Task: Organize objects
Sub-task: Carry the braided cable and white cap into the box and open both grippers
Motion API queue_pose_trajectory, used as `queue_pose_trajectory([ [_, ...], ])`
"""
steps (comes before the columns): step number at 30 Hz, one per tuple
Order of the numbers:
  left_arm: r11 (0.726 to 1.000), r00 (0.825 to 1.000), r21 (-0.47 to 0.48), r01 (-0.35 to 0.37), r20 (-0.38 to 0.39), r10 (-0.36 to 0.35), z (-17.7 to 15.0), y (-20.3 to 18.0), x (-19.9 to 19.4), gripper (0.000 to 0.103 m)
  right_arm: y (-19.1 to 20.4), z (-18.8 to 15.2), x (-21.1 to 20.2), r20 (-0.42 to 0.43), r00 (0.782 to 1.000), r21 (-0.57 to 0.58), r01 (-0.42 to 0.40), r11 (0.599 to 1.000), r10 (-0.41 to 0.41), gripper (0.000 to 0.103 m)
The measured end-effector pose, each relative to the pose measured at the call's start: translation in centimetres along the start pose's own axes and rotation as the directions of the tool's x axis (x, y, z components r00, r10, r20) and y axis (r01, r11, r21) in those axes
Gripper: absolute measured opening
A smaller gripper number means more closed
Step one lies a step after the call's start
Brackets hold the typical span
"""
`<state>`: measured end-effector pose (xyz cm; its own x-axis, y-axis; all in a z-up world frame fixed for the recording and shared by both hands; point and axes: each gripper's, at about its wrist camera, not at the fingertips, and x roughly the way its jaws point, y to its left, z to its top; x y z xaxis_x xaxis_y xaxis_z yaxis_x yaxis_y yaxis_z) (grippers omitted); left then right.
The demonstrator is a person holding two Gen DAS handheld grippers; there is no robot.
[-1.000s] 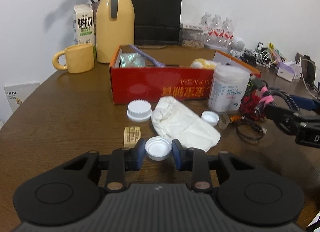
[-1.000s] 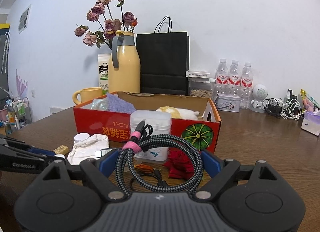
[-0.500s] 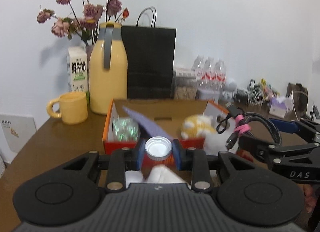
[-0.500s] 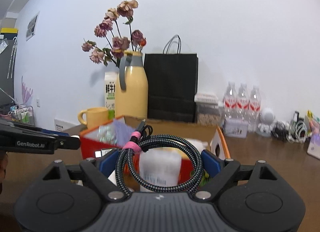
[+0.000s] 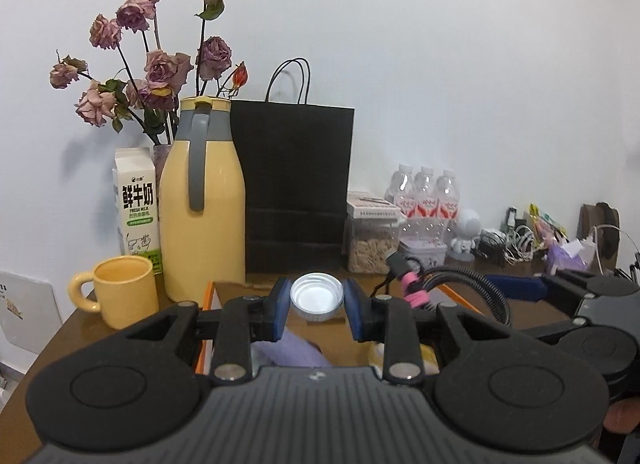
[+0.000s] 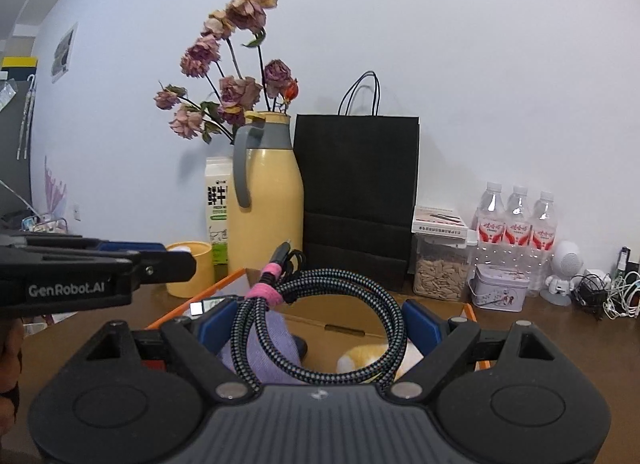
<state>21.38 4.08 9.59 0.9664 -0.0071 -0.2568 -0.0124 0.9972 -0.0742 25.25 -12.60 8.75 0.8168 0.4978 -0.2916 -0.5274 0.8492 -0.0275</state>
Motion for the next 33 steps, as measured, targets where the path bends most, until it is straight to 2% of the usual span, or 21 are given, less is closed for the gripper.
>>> queue_pose_trajectory([
  [3,1.000,1.000,-0.014,-0.006,-0.012,0.006,0.3,0.3,2.2,0.030,-0.3,0.6,2.4,-0.026,1.000,0.020,-0.018,1.000,0.018,0.088],
  [10,0.998,0.999,-0.062,-0.014,-0.051,0.010,0.3,1.4,6.6,0.030,-1.3,0.6,7.6,-0.103,0.995,0.033,-0.001,0.999,0.004,0.088],
  [20,0.998,0.992,-0.058,-0.032,-0.121,0.025,-0.8,1.6,9.0,0.032,-2.4,-0.4,9.3,-0.159,0.987,0.057,0.014,0.998,-0.005,0.088],
  [21,0.998,0.992,-0.060,-0.037,-0.120,0.030,-0.8,1.7,9.0,0.034,-2.5,-0.4,9.3,-0.162,0.987,0.056,0.016,0.998,-0.007,0.088],
  [22,0.997,0.993,-0.061,-0.037,-0.118,0.030,-0.7,1.7,8.9,0.048,-2.5,-0.4,9.3,-0.166,0.986,0.056,0.021,0.998,-0.011,0.089],
  [23,0.997,0.993,-0.064,-0.043,-0.114,0.035,-0.7,1.8,8.8,0.076,-2.6,-0.5,9.3,-0.169,0.985,0.054,0.029,0.998,-0.019,0.089],
  [24,0.996,0.993,-0.067,-0.053,-0.106,0.046,-0.6,1.8,8.7,0.096,-2.6,-0.5,9.2,-0.169,0.985,0.055,0.035,0.998,-0.025,0.090],
  [25,0.995,0.994,-0.066,-0.071,-0.088,0.065,-0.6,1.7,8.5,0.103,-2.8,-0.4,9.2,-0.169,0.985,0.060,0.042,0.997,-0.032,0.094],
  [26,0.995,0.995,-0.063,-0.080,-0.071,0.075,-0.6,1.7,8.3,0.103,-2.9,-0.4,9.1,-0.168,0.985,0.065,0.051,0.997,-0.040,0.103],
  [33,0.994,0.993,-0.067,-0.084,-0.085,0.078,-0.4,1.7,8.4,0.103,-3.5,0.0,8.4,-0.145,0.988,0.084,0.058,0.995,-0.046,0.103],
])
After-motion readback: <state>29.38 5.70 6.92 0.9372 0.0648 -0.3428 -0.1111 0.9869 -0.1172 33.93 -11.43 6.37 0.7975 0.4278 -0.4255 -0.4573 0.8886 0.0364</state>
